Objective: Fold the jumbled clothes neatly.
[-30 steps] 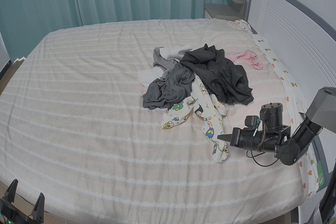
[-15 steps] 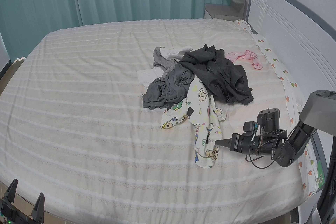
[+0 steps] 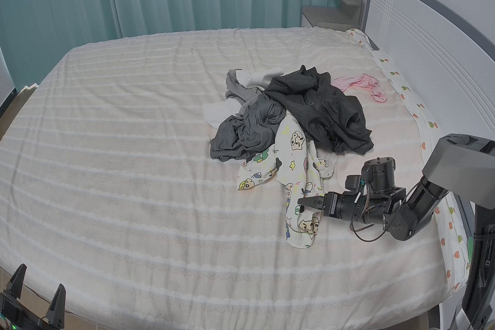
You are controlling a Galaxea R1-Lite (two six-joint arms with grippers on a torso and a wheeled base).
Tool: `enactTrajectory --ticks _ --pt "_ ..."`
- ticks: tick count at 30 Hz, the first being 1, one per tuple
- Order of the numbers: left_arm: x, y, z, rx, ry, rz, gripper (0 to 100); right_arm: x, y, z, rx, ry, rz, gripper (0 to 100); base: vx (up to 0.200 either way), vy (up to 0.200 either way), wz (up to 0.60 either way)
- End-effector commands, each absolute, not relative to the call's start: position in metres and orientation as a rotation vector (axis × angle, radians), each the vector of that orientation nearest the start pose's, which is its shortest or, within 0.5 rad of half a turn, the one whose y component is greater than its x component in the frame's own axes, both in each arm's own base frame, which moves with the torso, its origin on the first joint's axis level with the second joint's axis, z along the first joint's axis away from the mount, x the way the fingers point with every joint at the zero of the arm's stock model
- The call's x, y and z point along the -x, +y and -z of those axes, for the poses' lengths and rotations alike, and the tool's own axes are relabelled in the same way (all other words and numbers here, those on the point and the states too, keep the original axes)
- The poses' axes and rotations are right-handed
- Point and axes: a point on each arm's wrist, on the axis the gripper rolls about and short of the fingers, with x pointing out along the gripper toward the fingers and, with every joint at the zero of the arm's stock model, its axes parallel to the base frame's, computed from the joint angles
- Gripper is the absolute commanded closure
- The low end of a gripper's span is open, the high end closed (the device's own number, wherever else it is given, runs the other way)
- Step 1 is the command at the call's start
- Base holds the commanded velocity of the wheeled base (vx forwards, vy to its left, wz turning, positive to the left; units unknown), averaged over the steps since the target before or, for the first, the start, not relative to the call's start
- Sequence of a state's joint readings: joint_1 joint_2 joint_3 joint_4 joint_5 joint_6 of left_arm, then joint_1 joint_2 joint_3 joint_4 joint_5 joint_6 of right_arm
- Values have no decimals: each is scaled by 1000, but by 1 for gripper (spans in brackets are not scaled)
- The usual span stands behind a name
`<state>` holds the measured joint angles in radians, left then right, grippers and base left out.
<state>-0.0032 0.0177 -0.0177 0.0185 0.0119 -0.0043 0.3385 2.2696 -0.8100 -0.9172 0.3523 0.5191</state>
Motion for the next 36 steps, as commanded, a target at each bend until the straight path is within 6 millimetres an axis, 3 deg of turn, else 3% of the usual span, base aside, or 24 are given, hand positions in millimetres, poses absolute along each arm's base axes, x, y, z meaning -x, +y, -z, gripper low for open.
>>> enactTrajectory --ticks 1,10,19,20,30,36 --pt "23 0 -76 4 20 -9 0 -353 157 -18 -463 715 -550 0 0 0 0" --pt "23 0 -76 4 20 -9 0 -372 173 -4 -254 741 -430 0 0 0 0" --pt "23 0 -76 4 20 -9 0 -378 195 -3 -185 716 -353 0 0 0 0" --pt "23 0 -76 4 20 -9 0 -379 200 -1 -162 717 -333 100 0 0 0" --pt "23 0 -76 4 20 -9 0 -374 206 -1 -115 715 -344 100 0 0 0" --pt "23 0 -76 4 20 -9 0 -359 197 -29 -255 660 -355 100 0 0 0"
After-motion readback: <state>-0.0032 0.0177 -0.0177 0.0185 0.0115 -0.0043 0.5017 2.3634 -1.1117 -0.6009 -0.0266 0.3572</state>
